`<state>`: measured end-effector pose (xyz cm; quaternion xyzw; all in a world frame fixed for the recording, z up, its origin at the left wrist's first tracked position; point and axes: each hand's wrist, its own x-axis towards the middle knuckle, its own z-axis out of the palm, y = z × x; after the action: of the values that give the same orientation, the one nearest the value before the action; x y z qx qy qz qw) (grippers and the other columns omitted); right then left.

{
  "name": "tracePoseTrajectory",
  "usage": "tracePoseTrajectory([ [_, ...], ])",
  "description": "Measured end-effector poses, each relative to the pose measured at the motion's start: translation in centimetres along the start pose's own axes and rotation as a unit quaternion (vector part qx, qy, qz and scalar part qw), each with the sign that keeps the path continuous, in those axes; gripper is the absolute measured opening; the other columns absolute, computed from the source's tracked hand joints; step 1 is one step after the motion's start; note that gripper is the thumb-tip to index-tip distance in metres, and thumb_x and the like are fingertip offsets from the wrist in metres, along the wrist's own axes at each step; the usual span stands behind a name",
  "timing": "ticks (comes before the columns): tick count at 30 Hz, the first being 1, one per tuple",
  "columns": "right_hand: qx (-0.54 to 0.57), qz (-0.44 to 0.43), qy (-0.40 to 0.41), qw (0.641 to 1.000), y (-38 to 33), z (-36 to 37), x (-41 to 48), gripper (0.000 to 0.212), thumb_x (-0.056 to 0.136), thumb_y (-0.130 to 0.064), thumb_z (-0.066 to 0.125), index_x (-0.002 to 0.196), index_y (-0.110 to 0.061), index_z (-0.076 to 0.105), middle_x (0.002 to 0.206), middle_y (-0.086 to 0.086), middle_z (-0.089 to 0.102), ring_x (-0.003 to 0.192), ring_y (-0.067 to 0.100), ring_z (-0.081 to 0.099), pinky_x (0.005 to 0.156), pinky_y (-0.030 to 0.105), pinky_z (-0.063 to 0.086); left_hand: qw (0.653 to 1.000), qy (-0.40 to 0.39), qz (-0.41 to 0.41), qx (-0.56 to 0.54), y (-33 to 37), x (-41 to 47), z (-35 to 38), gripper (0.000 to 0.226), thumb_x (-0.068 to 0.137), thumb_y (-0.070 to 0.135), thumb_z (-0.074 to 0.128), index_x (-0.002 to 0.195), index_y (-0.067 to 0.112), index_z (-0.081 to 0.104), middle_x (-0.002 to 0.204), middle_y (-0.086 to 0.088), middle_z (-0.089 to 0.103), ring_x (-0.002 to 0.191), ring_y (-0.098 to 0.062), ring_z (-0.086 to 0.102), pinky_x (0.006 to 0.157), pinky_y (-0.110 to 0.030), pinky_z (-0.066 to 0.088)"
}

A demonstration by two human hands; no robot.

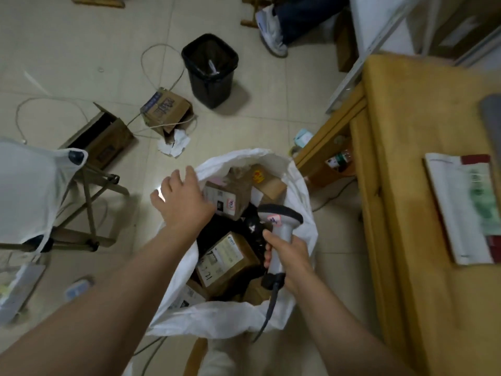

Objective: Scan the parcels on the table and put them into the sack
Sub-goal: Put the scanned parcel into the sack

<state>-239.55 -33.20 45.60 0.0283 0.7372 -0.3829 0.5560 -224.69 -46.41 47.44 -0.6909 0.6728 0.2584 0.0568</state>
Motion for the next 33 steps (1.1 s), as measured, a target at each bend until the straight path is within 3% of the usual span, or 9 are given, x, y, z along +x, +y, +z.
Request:
tracePoseTrajectory([
  [2, 0.084, -0.002, 0.018, 0.996, -0.2, -2.8, -2.8, 0.017, 0.081, -0.007, 0.074, 0.09, 0.001, 0.062, 0.059, 0.009, 0.057, 0.044, 0.017, 0.052, 0.042, 0.025, 0.046, 0.998, -0.008, 0.049, 0.03, 2.7, -2.3, 0.6, 0.085, 0.083, 0.037, 0.063, 0.151, 0.022, 0.014, 0.158, -0.013, 0.009, 0.145, -0.032, 0.007, 0.115, -0.051, 0.006],
  [4, 0.155, -0.012, 0.047, 0.987, -0.6, -5.5, -5.1, 0.016, 0.078, -0.002, 0.074, 0.085, 0.002, 0.06, 0.056, 0.011, 0.056, 0.042, 0.018, 0.051, 0.042, 0.026, 0.045, 0.991, -0.033, 0.118, 0.053, 6.4, -5.1, 1.3, 0.087, 0.086, 0.041, 0.06, 0.153, 0.025, 0.007, 0.16, -0.011, -0.001, 0.147, -0.031, -0.002, 0.116, -0.052, 0.002],
  [7, 0.219, -0.035, 0.088, 0.971, -1.7, -10.1, -8.7, 0.013, 0.082, -0.003, 0.07, 0.079, 0.001, 0.059, 0.055, 0.012, 0.056, 0.046, 0.021, 0.054, 0.047, 0.03, 0.05, 0.97, -0.046, 0.224, 0.082, 12.5, -10.1, 2.2, 0.083, 0.088, 0.039, 0.057, 0.153, 0.028, 0.007, 0.161, -0.006, 0.002, 0.148, -0.026, -0.001, 0.116, -0.051, 0.001],
  [10, 0.283, -0.042, 0.105, 0.953, -2.1, -15.8, -12.6, 0.021, 0.091, -0.018, 0.065, 0.092, 0.002, 0.059, 0.068, 0.012, 0.056, 0.058, 0.023, 0.057, 0.061, 0.035, 0.057, 0.939, -0.057, 0.325, 0.098, 18.4, -15.8, 3.4, 0.079, 0.09, 0.033, 0.054, 0.153, 0.026, 0.006, 0.161, -0.003, 0.006, 0.147, -0.023, 0.004, 0.116, -0.05, 0.002],
  [15, 0.396, -0.119, 0.161, 0.896, 2.1, -26.8, -21.2, 0.02, 0.088, -0.02, 0.068, 0.092, -0.003, 0.058, 0.054, 0.007, 0.058, 0.04, 0.017, 0.052, 0.042, 0.026, 0.044, 0.877, -0.059, 0.458, 0.131, 26.8, -27.4, 6.5, 0.071, 0.095, 0.028, 0.05, 0.153, 0.02, 0.01, 0.159, -0.001, 0.017, 0.147, -0.02, 0.014, 0.117, -0.048, 0.005],
  [18, 0.467, -0.166, 0.235, 0.836, 6.6, -33.7, -26.6, 0.018, 0.086, -0.018, 0.071, 0.089, -0.005, 0.059, 0.058, 0.007, 0.057, 0.041, 0.015, 0.049, 0.042, 0.023, 0.04, 0.83, -0.077, 0.533, 0.149, 30.3, -36.3, 8.6, 0.072, 0.092, 0.026, 0.052, 0.152, 0.016, 0.015, 0.155, -0.002, 0.027, 0.144, -0.02, 0.023, 0.119, -0.045, 0.006],
  [24, 0.61, -0.253, 0.331, 0.674, 17.2, -45.4, -37.3, 0.008, 0.082, -0.004, 0.068, 0.086, -0.003, 0.061, 0.06, 0.007, 0.056, 0.043, 0.015, 0.048, 0.042, 0.024, 0.041, 0.709, -0.122, 0.674, 0.167, 34.5, -54.1, 14.6, 0.069, 0.093, 0.026, 0.051, 0.152, 0.015, 0.018, 0.152, -0.001, 0.034, 0.139, -0.017, 0.032, 0.118, -0.036, 0.014],
  [31, 0.698, -0.248, 0.435, 0.512, 30.4, -52.3, -45.1, 0.007, 0.081, 0.001, 0.068, 0.083, -0.003, 0.063, 0.058, 0.007, 0.058, 0.044, 0.015, 0.051, 0.043, 0.023, 0.045, 0.609, -0.283, 0.727, 0.146, 34.5, -73.1, 22.0, 0.066, 0.095, 0.03, 0.055, 0.15, 0.012, 0.025, 0.15, -0.007, 0.036, 0.135, -0.023, 0.039, 0.109, -0.03, 0.033],
  [33, 0.708, -0.234, 0.442, 0.499, 32.2, -52.4, -45.7, 0.007, 0.082, 0.001, 0.068, 0.085, -0.002, 0.063, 0.059, 0.008, 0.058, 0.046, 0.016, 0.05, 0.044, 0.025, 0.045, 0.591, -0.314, 0.733, 0.119, 34.8, -76.3, 22.9, 0.064, 0.093, 0.031, 0.057, 0.148, 0.012, 0.031, 0.148, -0.01, 0.039, 0.132, -0.026, 0.04, 0.105, -0.031, 0.036],
])
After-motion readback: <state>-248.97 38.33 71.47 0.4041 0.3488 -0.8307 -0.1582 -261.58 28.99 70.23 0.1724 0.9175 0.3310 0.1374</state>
